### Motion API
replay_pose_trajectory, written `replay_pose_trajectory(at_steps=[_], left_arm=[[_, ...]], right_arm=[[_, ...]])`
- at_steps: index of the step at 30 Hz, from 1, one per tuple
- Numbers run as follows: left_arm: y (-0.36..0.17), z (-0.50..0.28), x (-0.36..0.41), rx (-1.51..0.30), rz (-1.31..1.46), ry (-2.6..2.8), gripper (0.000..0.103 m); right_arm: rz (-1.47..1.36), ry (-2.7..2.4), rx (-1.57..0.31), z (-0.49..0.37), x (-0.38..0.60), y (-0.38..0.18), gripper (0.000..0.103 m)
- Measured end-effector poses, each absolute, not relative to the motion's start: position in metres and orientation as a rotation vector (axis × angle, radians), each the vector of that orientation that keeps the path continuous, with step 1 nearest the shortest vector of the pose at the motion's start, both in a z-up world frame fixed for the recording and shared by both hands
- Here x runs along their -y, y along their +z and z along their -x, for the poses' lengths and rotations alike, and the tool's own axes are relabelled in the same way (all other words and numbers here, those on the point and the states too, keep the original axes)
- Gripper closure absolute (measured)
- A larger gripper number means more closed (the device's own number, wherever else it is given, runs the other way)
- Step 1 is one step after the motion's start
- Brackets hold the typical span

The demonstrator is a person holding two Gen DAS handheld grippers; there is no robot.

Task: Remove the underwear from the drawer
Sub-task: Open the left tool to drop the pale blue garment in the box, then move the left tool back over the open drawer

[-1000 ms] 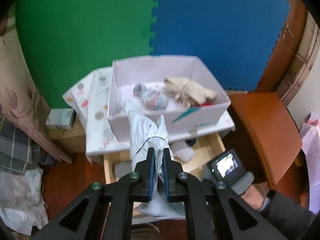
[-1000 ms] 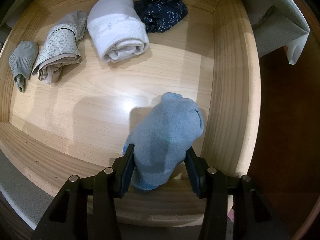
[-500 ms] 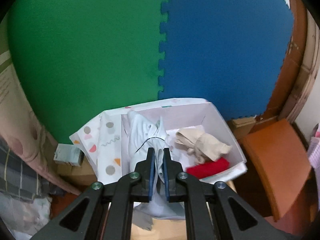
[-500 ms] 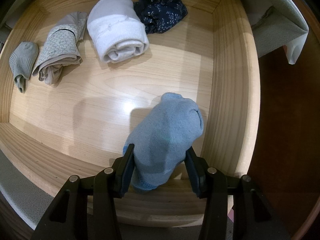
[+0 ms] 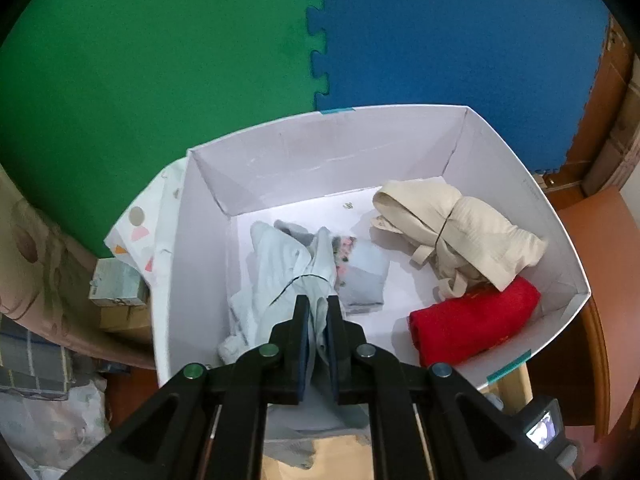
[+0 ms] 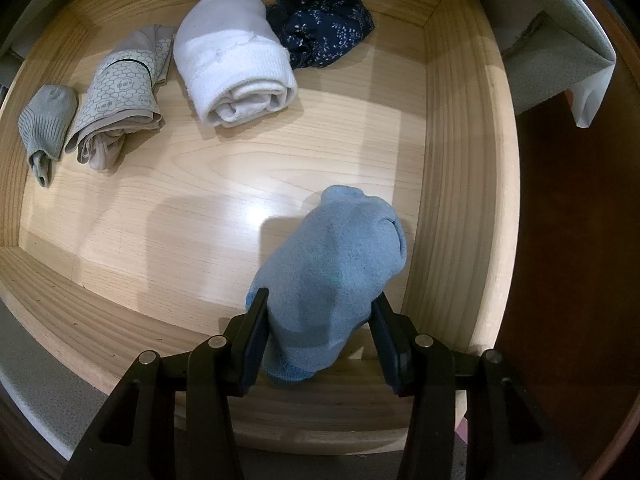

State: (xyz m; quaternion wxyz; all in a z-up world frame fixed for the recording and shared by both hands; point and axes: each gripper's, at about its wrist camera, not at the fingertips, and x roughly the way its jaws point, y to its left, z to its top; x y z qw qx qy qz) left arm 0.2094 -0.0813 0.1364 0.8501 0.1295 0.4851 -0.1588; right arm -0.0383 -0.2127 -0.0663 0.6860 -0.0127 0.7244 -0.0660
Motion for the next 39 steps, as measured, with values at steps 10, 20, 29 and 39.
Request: replay_pose_trajectory(at_steps=[10,20,29,39], left_arm=[[0.122,-0.214,0.085,-1.063,-0.253,-0.287,0.086],[0.138,-0.206,0.073,-1.054,-0.19,-0.291,0.065],[0.176,-0.185,0.052,-1.011,-0.136,-0.315,0.057],[0.199,-0.14,0.005,-0.991,-0.163,-0.287,0.057]], right_arm=[[0.028,-0.148,-1.621,0.039,0.213,-0.066,0.057],[0.029,-0.148,-1.621,0.041,0.213,-0.066,0.057],[0.029,-0.15,-1.624,0.038,0.214,-0.066,0.057],[0.034,-0.155,-1.635,0.037,0.213,-0.064,0.057]])
